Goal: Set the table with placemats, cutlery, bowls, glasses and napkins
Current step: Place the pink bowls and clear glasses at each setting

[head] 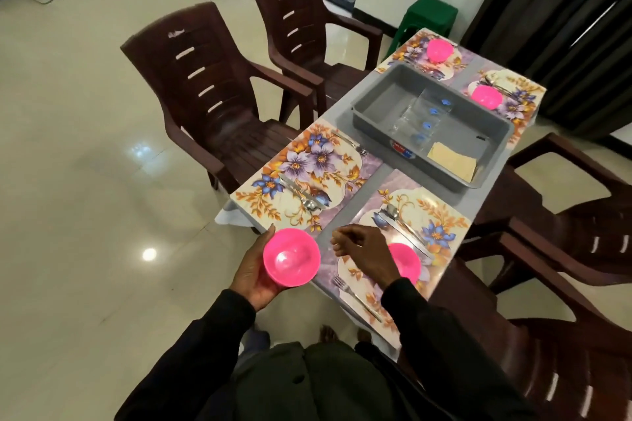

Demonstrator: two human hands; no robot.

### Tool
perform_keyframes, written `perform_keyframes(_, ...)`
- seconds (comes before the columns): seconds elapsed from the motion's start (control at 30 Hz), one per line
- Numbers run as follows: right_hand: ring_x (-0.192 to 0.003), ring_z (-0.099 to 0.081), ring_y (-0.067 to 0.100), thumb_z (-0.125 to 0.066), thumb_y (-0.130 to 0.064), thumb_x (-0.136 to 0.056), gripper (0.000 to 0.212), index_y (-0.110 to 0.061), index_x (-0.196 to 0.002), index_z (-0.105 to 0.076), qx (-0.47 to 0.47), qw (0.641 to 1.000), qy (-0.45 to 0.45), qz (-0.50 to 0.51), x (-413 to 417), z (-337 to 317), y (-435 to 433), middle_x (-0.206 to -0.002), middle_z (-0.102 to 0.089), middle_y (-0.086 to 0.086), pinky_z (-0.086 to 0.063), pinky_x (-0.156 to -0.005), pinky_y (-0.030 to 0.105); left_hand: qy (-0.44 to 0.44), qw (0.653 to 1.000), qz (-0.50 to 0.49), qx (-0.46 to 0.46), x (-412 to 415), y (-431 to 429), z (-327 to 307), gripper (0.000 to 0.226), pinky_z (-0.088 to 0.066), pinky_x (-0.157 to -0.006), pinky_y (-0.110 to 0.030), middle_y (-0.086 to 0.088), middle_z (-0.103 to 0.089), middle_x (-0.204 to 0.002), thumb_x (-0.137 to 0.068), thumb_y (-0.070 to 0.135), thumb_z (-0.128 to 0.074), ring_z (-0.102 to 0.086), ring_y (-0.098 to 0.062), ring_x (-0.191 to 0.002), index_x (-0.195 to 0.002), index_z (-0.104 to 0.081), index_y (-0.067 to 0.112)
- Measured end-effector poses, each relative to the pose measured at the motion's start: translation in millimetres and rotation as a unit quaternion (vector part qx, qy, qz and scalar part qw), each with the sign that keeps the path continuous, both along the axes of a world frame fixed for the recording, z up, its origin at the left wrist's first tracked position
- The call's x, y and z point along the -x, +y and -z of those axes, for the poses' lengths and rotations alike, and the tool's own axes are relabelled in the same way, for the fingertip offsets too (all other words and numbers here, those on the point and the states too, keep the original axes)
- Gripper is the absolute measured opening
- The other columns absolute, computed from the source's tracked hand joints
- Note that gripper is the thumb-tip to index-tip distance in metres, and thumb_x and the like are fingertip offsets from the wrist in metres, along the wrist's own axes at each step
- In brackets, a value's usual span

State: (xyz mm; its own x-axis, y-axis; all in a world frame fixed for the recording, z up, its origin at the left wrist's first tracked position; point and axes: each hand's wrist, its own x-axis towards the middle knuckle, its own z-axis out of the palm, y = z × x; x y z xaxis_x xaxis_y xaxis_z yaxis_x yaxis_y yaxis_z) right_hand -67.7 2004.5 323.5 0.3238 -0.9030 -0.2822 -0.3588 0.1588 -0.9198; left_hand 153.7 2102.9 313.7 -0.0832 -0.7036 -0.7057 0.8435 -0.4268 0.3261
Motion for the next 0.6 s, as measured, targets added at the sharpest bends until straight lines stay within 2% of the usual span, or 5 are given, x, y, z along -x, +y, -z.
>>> perform_keyframes(0.2,-0.077,-0.072,0.011,-0.066,-0.035,-0.098,0.026,-0.012,-0.102,-0.078,0.048,0.995,0.034,-0.075,-102,-11,-1,-0.088,-0.076,-0.004,-0.06,-0.076,0.032,-0.041,0.998,0.005,0.039,-68,-26,-19,0.046,-0.059,-0.086,-0.057,-0.023,-0.065,-0.133,-0.095,0.034,-0.057,-0.062,-0.042,-0.118,-0.137,-0.058,0.015)
perform_keyframes(0.33,-0.079,-0.069,0.004,-0.064,-0.04,-0.098,0.031,-0.014,-0.107,-0.077,0.078,0.991,0.063,-0.086,-154,-18,-3,-0.089,-0.074,-0.007,-0.058,-0.074,0.027,-0.041,0.999,0.006,0.026,-117,-35,-19,0.05,-0.063,-0.073,-0.052,-0.02,-0.072,-0.118,-0.095,0.036,-0.063,-0.068,-0.037,-0.106,-0.138,-0.059,0.01)
perform_keyframes(0.43,-0.078,-0.068,0.004,-0.064,-0.03,-0.099,0.022,-0.013,-0.107,-0.077,0.091,0.991,0.071,-0.063,-180,-19,-2,-0.088,-0.074,-0.006,-0.057,-0.074,0.025,-0.061,0.997,0.027,0.042,-142,-40,-20,0.049,-0.063,-0.071,-0.046,-0.014,-0.075,-0.112,-0.082,0.038,-0.082,-0.075,-0.031,-0.095,-0.123,-0.07,0.013)
perform_keyframes(0.5,-0.08,-0.07,0.009,-0.065,-0.024,-0.098,0.019,-0.012,-0.106,-0.078,0.097,0.991,0.079,-0.047,-192,-17,-2,-0.09,-0.076,0.0,-0.058,-0.075,0.027,-0.073,0.994,0.056,0.059,-153,-44,-21,0.029,-0.063,-0.073,-0.041,-0.006,-0.075,-0.109,-0.097,0.039,-0.065,-0.075,-0.023,-0.093,-0.116,-0.069,0.017)
perform_keyframes(0.6,-0.077,-0.072,0.01,-0.068,-0.023,-0.096,0.017,-0.011,-0.104,-0.078,0.083,0.994,0.072,-0.018,-201,-17,-6,-0.089,-0.077,0.003,-0.061,-0.071,0.029,-0.062,0.995,0.058,0.049,-167,-50,-19,0.028,-0.063,-0.076,-0.043,-0.01,-0.072,-0.119,-0.105,0.035,-0.053,-0.074,-0.025,-0.099,-0.122,-0.066,0.017)
